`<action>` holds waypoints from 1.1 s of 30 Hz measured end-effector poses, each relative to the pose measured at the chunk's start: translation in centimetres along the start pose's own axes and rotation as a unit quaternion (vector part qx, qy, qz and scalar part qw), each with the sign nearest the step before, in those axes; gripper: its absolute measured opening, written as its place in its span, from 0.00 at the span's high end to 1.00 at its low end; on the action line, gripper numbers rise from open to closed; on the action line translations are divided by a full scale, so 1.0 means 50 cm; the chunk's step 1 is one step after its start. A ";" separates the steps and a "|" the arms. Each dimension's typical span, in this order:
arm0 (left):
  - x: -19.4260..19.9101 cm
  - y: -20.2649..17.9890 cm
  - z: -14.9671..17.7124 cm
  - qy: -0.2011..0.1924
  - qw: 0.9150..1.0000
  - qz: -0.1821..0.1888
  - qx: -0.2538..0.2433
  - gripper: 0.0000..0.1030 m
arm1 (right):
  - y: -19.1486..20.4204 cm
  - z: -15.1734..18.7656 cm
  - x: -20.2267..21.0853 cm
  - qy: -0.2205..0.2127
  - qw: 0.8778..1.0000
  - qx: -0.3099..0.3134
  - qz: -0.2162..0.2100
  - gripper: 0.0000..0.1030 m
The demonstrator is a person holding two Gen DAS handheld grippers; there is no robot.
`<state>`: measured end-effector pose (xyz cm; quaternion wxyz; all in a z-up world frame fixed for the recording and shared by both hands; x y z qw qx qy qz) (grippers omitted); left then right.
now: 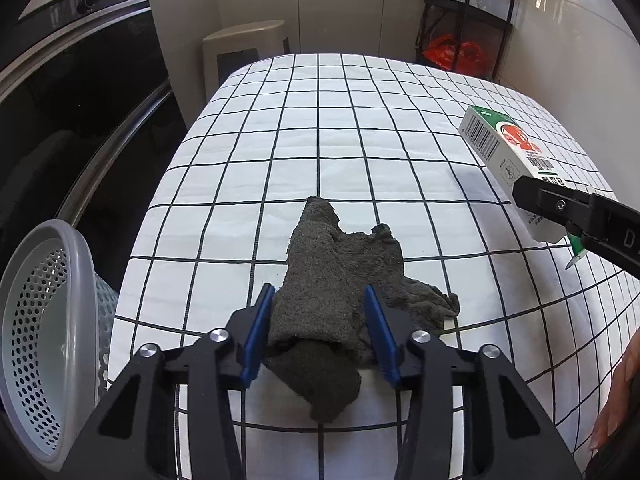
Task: Collect trash
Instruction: 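Carry the grey cloth and green box over the basket with both tools, then open both tools to drop the cloth and box into the basket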
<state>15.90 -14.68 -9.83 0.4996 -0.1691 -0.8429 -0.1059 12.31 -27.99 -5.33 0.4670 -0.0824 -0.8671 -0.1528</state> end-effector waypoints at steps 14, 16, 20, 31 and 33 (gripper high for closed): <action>0.156 0.120 0.019 -0.064 0.997 -0.015 0.031 0.73 | 0.085 0.040 0.082 -0.034 0.998 0.024 -0.046 0.50; 0.191 0.166 0.023 -0.076 0.996 -0.026 0.047 0.73 | 0.124 0.049 0.094 -0.038 0.997 0.038 -0.059 0.50; 0.244 0.263 0.049 -0.086 0.992 -0.054 0.072 0.73 | 0.227 0.072 0.114 -0.046 0.993 0.080 -0.079 0.50; 0.287 0.498 0.129 -0.094 0.977 -0.133 0.139 0.73 | 0.523 0.115 0.082 -0.016 0.975 0.162 -0.150 0.50; 0.275 0.527 0.141 -0.090 0.975 -0.132 0.158 0.73 | 0.565 0.120 0.062 -0.004 0.973 0.175 -0.152 0.50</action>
Point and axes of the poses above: each gripper's, at about its wrist camera, not at the fingertips, and x roughly against the way its jaws point, y to its left, z to its underside, the point moved 1 cm from there along -x, roughly the way its jaws point, and after that the axes turned 7 degrees about y, right-handed, at the moved point
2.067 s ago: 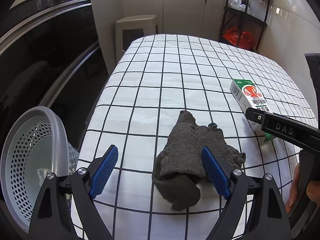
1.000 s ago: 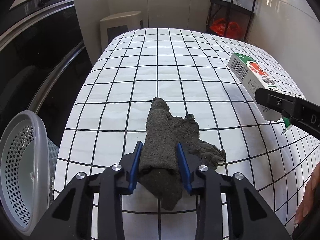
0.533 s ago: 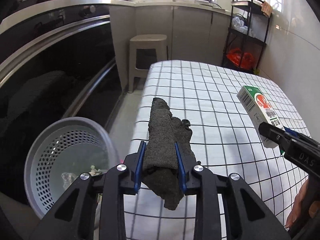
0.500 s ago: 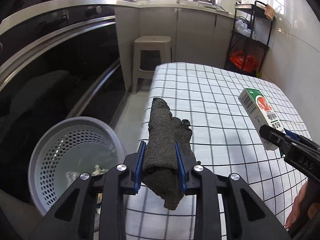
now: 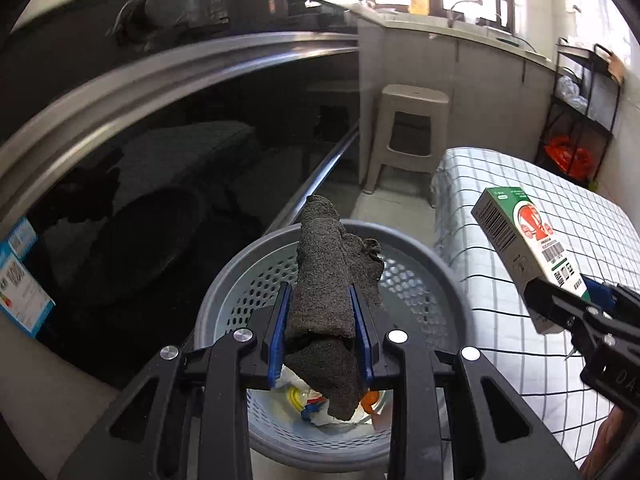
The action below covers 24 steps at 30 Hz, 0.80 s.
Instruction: Collect trash
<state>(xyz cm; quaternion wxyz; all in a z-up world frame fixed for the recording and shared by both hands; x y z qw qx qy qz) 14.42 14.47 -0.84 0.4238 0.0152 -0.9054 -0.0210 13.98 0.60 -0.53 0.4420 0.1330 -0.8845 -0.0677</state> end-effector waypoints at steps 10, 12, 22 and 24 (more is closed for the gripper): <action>-0.034 0.063 -0.005 0.024 0.999 0.011 0.046 0.68 | 0.064 -0.017 -0.091 0.038 0.999 0.019 -0.008 0.49; -0.031 0.066 -0.001 0.022 0.999 0.008 0.046 0.64 | 0.070 -0.014 -0.092 0.039 0.999 0.018 -0.015 0.47; -0.013 0.080 0.023 0.016 0.999 0.001 0.042 0.43 | 0.063 0.002 -0.083 0.029 1.000 0.010 -0.001 0.40; -0.014 0.075 0.019 0.014 0.999 0.001 0.039 0.40 | 0.060 0.007 -0.080 0.027 1.000 0.007 0.004 0.40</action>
Point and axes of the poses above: each gripper's, at about its wrist camera, not at the fingertips, and x roughly against the way its jaws point, y to its left, z to its underside, the point moved 1 cm from there along -x, roughly the way its jaws point, and after that the axes turned 7 degrees about y, right-handed, at the moved point
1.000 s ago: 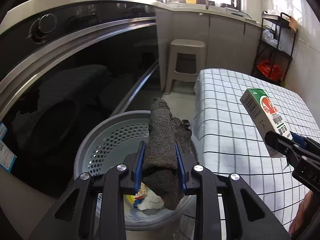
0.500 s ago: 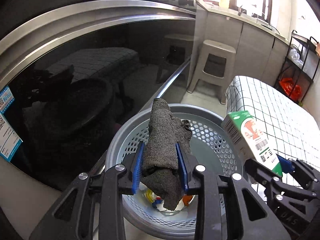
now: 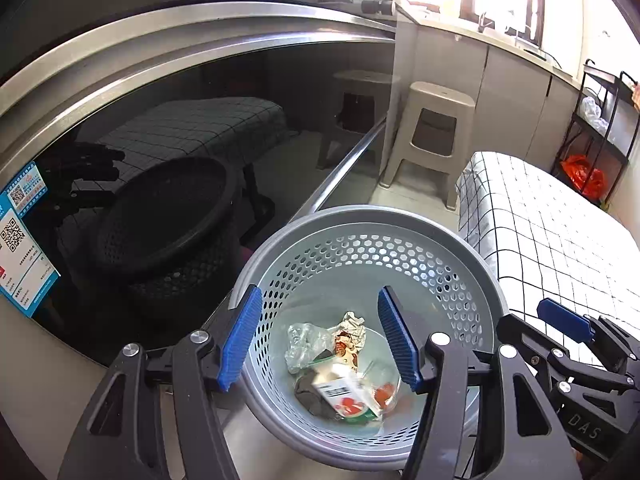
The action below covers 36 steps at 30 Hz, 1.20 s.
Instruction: Collect trash
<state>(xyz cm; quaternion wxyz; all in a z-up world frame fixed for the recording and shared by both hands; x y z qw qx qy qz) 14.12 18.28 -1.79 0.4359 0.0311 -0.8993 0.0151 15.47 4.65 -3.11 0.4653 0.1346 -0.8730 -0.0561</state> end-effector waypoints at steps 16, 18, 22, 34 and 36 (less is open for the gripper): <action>0.022 -0.015 0.016 -0.014 1.000 0.003 -0.008 0.34 | -0.020 0.041 0.038 -0.013 0.999 -0.024 0.021 0.40; 0.024 -0.014 0.018 -0.013 1.000 0.004 -0.008 0.33 | -0.019 0.044 0.045 -0.017 0.999 -0.024 0.023 0.39; 0.026 -0.013 0.022 -0.012 1.000 0.001 -0.010 0.33 | -0.016 0.051 0.056 -0.023 0.999 -0.024 0.027 0.38; 0.040 -0.007 0.030 -0.025 1.000 -0.005 -0.009 0.22 | -0.008 0.063 0.072 -0.029 0.999 -0.028 0.035 0.38; 0.042 -0.007 0.031 -0.028 1.000 -0.005 -0.009 0.20 | -0.007 0.063 0.074 -0.030 0.999 -0.029 0.035 0.38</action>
Point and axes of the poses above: each gripper's, at about its wrist camera, not at the fingertips, and x roughly against the way its jaws point, y to its left, z to its underside, the point moved 1 cm from there along -x, roughly the way its jaws point, and after that the axes turned 7 degrees about y, right-handed, at the moved point
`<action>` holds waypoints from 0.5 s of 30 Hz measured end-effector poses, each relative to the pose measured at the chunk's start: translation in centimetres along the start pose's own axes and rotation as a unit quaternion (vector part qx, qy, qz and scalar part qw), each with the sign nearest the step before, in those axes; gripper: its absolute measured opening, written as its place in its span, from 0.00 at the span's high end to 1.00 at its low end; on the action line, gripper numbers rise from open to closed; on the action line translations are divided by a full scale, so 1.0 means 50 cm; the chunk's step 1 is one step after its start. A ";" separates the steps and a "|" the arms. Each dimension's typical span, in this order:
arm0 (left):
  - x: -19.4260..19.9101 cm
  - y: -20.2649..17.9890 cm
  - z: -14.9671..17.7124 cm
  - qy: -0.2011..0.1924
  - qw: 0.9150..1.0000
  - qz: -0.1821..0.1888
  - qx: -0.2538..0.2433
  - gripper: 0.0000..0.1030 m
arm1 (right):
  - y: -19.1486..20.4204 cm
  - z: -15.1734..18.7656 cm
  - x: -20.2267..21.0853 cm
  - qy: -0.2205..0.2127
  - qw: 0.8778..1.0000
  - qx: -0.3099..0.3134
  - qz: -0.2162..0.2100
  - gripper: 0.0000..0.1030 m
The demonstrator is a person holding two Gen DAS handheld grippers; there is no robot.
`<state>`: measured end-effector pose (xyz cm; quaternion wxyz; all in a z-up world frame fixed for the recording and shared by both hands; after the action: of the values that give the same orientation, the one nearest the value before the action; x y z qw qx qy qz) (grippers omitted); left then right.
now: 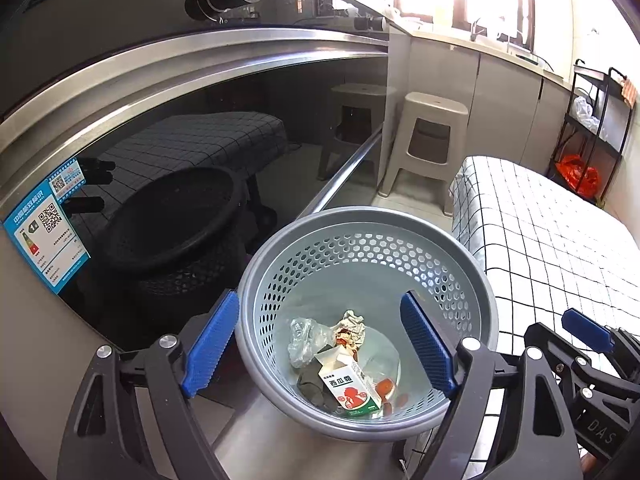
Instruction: Collect trash
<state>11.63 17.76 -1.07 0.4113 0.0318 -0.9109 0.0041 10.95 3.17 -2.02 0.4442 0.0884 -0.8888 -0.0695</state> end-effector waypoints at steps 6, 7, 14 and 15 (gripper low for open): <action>0.008 0.000 0.003 -0.008 1.000 -0.006 0.000 0.09 | 0.005 0.001 0.001 -0.001 1.000 0.000 0.003 0.38; 0.009 0.001 0.004 -0.009 1.000 -0.006 0.000 0.07 | 0.005 0.001 0.003 -0.002 1.000 0.000 0.003 0.38; 0.010 0.006 0.002 -0.005 1.000 -0.013 0.003 0.06 | 0.006 0.003 0.006 -0.003 1.000 -0.001 0.004 0.38; 0.010 0.007 0.001 -0.005 1.000 -0.013 0.004 0.06 | 0.006 0.003 0.006 -0.003 1.000 -0.002 0.004 0.38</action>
<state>11.24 18.06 -0.76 0.4068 0.0454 -0.9124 0.0017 10.64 3.39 -1.80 0.4418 0.0835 -0.8905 -0.0697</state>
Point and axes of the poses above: each gripper's, at about its wrist camera, not at the fingertips, and x roughly against the way its jaws point, y to its left, z to its underside, the point moved 1 cm from there along -x, roughly the way its jaws point, and after that the axes turned 7 degrees about y, right-handed, at the moved point
